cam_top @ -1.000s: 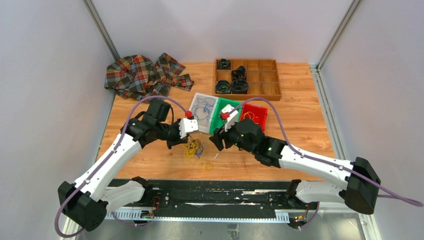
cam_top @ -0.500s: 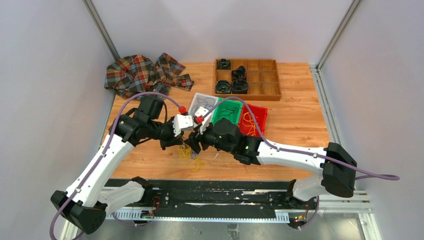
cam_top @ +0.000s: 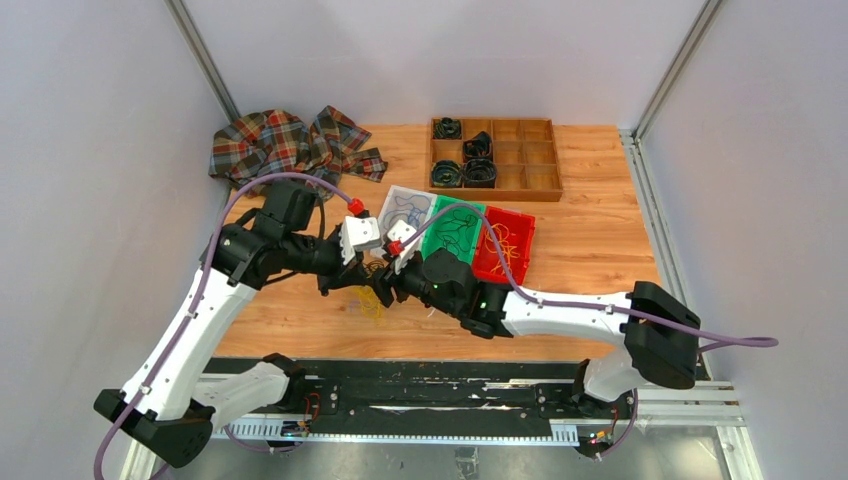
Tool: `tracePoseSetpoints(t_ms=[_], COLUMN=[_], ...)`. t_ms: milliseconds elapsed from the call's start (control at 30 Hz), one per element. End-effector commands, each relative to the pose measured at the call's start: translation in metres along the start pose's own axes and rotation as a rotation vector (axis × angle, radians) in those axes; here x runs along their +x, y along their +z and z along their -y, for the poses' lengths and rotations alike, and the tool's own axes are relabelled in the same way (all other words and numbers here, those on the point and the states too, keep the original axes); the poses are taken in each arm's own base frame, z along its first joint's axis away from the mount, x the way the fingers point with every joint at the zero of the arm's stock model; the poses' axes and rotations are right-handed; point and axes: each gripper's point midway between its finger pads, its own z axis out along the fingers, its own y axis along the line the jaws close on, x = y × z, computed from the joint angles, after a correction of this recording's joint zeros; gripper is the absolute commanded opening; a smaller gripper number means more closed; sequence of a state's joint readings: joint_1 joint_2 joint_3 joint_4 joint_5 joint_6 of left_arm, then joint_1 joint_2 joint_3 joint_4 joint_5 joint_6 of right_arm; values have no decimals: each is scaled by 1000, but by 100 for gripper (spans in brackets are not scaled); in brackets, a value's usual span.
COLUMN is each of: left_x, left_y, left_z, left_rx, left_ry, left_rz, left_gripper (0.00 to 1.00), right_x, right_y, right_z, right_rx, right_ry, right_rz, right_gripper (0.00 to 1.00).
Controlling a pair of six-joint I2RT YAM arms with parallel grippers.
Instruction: Untangle the cables
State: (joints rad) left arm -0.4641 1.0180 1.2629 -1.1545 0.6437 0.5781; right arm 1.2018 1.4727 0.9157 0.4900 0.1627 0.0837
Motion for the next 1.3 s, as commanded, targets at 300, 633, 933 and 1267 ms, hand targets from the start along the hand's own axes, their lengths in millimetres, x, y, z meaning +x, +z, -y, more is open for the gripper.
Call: tracePoseSetpoints(t_ms=[300,633,933,1267], left_x=[-24,-34,-57,-101], left_y=[-11,-31,-50,-105], left_z=[30,25,13,-32], left_rx=[125,52,-41,-364], left_ry=[-14,74,113,248], left_rz=[78,71,99,103], left_gripper=[0,0,0,0], right_x=[-38,33,85,129], right_y=[1,-18,-38,-50], right_z=[20,42,49,54], right_rx=[145,239,267,326], right_ry=[31,18,63,145], right_rz=[215,81,-54,-190], right_gripper=[62,52,47,44])
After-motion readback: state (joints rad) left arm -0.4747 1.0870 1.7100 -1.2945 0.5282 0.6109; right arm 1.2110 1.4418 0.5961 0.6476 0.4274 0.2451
